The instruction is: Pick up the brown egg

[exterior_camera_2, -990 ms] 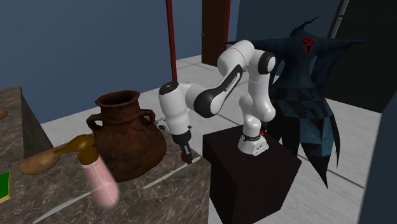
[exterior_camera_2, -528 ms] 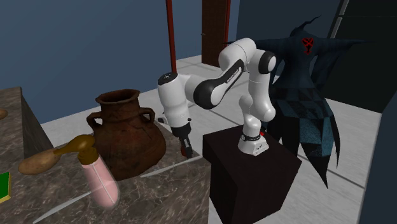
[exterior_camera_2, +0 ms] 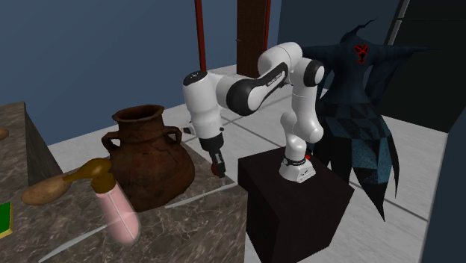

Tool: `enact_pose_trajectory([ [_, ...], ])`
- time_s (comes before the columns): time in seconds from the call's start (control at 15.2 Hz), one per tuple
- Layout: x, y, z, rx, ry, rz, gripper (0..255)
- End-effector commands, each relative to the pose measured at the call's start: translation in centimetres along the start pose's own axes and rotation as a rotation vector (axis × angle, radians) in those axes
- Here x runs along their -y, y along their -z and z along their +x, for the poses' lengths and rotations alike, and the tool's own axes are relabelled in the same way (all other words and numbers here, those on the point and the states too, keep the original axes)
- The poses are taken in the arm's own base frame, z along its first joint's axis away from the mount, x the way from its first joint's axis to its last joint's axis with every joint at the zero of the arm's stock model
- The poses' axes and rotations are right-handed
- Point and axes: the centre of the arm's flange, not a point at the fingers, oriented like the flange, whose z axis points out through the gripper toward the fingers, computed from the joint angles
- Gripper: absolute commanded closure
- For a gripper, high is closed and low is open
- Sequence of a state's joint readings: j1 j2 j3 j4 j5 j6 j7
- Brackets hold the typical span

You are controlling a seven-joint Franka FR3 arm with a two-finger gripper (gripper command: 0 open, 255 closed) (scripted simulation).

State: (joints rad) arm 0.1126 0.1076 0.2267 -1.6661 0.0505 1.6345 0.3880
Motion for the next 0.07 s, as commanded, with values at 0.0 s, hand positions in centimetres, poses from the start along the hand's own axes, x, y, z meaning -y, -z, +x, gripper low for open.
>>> enact_pose_trajectory([
  [0.0,0.06,0.35,-0.11,0.000,0.000,0.000,255],
])
